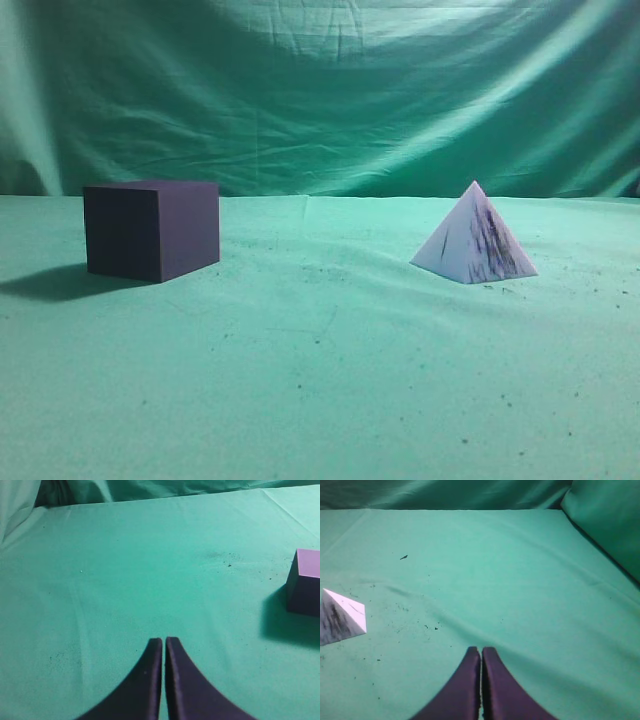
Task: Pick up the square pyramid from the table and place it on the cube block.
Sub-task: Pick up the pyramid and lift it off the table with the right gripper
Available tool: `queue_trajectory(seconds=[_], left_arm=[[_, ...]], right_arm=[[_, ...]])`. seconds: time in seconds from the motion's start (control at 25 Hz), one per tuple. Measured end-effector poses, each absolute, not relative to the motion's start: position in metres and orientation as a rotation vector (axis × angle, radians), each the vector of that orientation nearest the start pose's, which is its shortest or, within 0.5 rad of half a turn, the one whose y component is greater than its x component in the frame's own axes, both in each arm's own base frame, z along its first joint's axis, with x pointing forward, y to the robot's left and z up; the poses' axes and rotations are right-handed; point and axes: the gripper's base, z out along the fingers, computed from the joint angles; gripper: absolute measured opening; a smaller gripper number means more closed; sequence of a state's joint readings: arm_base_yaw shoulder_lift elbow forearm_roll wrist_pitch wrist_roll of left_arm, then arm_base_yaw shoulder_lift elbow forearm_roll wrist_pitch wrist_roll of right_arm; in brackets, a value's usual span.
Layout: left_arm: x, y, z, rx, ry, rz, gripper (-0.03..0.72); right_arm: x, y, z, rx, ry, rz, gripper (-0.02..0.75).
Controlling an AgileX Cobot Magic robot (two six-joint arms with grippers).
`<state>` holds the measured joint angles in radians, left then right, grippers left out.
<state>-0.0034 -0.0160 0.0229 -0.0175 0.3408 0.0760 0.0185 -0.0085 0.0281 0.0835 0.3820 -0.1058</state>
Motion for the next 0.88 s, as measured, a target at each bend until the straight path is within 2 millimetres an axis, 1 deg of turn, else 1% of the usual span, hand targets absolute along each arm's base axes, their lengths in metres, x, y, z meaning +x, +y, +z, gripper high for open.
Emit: queue_trajectory(seconds=[0.68, 0.76, 0.88], left_arm=[[0.053, -0.001, 0.176, 0.062, 1.83, 0.034, 0.0], [0.053, -0.001, 0.176, 0.062, 1.83, 0.034, 0.0], [0.053, -0.001, 0.176, 0.062, 1.83, 0.034, 0.0]], right_arm=[[0.053, 0.004, 0.171, -0.058, 1.873, 0.032, 0.0], [0.054, 0.005, 0.177, -0.019, 1.803, 0.074, 0.0], [0.057, 0.004, 0.196, 0.159, 1.588, 0.233, 0.0]])
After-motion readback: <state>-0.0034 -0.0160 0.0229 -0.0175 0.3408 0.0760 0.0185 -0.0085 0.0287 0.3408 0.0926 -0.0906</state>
